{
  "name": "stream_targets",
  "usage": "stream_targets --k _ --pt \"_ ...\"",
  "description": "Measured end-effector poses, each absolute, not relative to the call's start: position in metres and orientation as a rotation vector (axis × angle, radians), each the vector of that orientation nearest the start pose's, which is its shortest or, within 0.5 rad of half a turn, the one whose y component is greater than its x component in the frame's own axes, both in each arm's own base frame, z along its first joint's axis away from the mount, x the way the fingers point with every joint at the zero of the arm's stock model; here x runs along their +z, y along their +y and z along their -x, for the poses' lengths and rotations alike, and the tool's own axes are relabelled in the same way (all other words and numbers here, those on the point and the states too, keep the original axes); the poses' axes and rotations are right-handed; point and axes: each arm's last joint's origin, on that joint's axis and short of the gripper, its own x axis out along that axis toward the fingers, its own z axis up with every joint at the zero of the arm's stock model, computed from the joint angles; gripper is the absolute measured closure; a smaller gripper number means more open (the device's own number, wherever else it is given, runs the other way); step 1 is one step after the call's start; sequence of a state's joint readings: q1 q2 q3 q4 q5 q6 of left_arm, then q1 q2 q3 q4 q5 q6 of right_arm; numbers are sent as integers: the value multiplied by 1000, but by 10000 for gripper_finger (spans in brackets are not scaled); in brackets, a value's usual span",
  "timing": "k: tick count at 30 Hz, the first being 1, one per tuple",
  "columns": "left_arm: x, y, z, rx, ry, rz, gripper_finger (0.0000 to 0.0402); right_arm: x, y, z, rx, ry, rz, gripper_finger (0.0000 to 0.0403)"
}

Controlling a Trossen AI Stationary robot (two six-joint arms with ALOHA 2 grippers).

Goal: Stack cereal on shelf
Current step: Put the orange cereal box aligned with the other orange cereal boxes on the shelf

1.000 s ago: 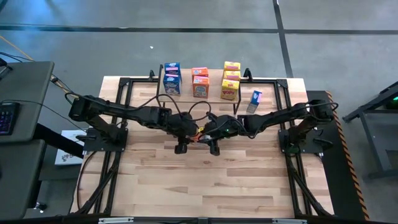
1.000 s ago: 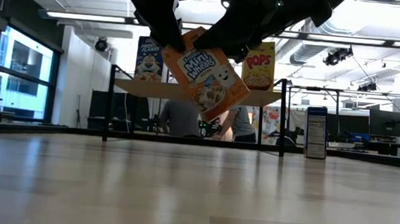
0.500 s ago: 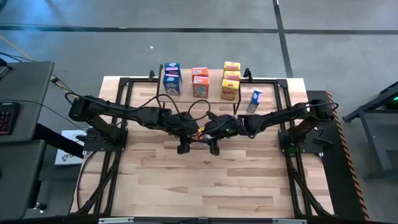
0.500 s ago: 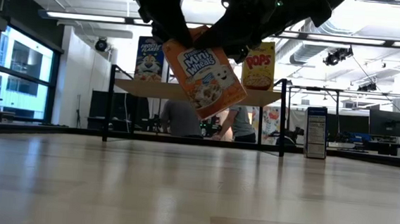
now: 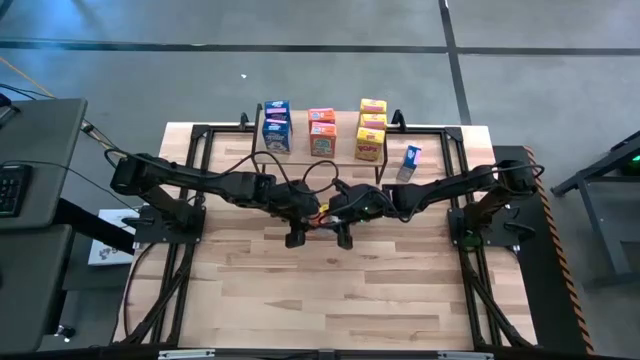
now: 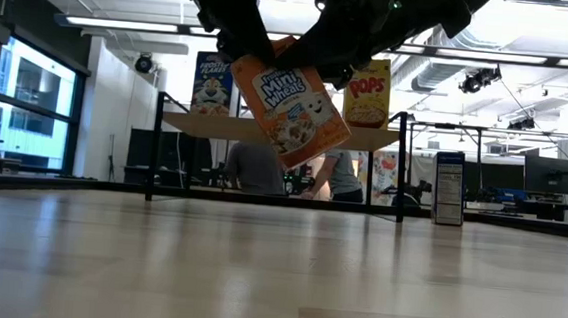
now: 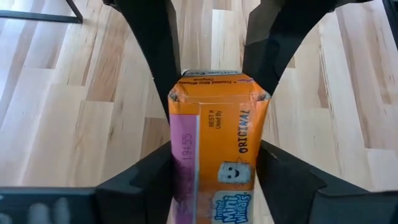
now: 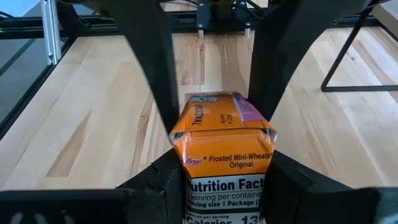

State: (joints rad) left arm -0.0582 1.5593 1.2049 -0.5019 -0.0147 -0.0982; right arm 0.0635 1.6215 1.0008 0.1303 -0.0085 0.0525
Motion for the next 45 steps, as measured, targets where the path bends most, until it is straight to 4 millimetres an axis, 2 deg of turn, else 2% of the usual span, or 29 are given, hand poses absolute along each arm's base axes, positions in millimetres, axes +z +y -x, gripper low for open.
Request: stream_targets --k 7,15,25,31,35,40,45 --pt "266 -20 -330 -9 858 39 154 228 22 -352 57 493 -38 254" --pt "280 -26 -321 -4 815 23 145 231 23 -351 50 492 -54 254" --pt "327 -27 -284 -21 682 22 145 238 22 -341 44 528 -42 254" --pt "352 -22 -256 45 600 -5 145 250 18 -331 -45 526 20 254" --pt "359 -18 -239 108 609 -50 145 264 16 -321 -70 502 72 254" --pt "364 -15 -227 160 610 -57 145 279 13 -309 -109 481 119 254" --pt "364 -15 -226 164 616 -41 145 278 7 -299 -146 506 123 254"
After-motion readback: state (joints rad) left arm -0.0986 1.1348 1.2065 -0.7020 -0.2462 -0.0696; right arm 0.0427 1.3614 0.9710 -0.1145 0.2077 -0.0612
